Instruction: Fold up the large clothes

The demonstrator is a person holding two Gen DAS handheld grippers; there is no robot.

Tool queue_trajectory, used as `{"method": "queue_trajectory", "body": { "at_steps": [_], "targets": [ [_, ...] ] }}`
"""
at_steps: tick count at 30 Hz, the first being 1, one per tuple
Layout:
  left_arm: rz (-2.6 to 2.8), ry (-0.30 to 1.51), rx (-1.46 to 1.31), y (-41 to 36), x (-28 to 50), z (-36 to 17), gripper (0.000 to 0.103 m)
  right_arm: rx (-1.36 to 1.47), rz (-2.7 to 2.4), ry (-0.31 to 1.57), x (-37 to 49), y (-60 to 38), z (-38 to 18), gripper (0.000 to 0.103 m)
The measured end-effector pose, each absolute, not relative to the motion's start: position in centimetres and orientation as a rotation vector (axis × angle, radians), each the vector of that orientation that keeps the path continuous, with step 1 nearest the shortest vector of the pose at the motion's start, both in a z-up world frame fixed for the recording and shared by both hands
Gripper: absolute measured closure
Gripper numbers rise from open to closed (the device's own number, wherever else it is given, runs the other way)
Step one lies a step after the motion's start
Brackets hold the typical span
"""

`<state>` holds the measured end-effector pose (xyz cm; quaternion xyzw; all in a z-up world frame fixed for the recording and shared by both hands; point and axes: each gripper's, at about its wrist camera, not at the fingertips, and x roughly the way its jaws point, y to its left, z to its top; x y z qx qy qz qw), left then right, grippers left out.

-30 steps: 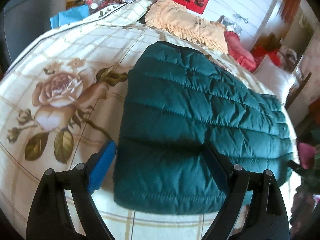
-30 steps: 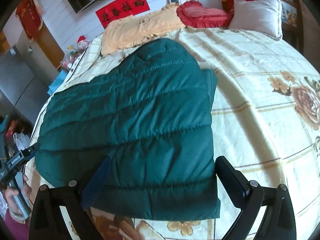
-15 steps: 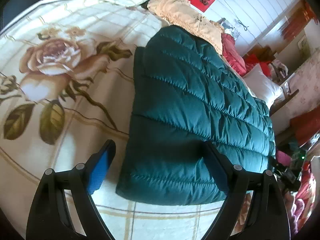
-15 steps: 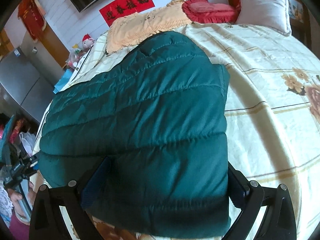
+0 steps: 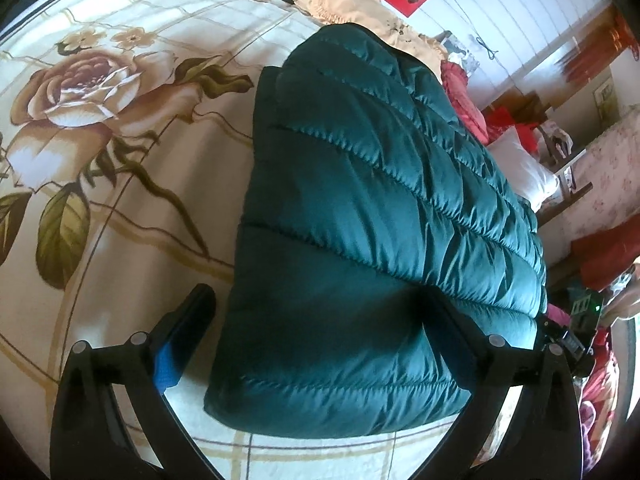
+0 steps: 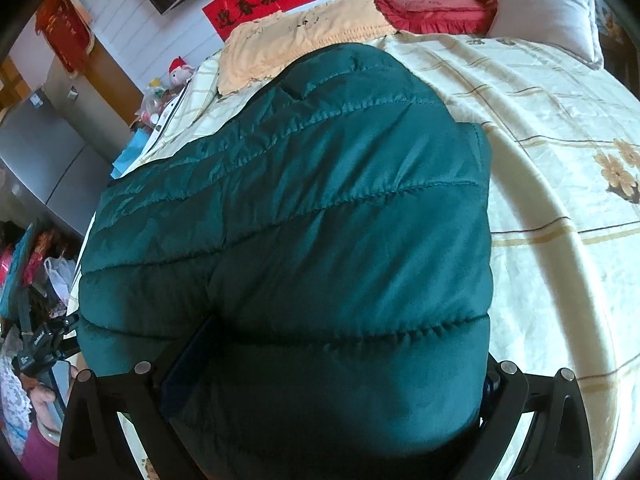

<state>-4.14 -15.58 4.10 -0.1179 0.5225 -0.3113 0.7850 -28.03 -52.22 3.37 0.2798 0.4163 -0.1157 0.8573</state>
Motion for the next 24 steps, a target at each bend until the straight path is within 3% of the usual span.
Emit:
{"method": "queue_trajectory", "body": {
  "at_steps": [8,9,14,19,24],
  "targets": [
    [-0.68,1.141,-0.23,-17.0,-4.1,4.2,0.001,0.58,-0.245,0.905,-27.3,-51.9,3.3,0.0],
    [-0.684,1.139,-0.228,-17.1,-4.2,4.3,0.005,0.568,-0.247,0.904,-27.3,-51.8,3.5,0.001],
    [-0.704,1.057,-0.145,-17.8,-5.7,5.7,0.026,0.438,-0.287,0.878,-27.0,-49.4,5.1,0.029],
    [-0.702,0.998,-0.112,-17.3,-6.7,7.1,0.05,0.353,-0.336,0.856,-27.4,-47.6,6.8,0.05],
    [-0.717,0.964,-0.098,-16.3,-8.2,8.6,0.055,0.336,-0.342,0.826,-28.5,-46.2,8.6,0.058]
  ]
}}
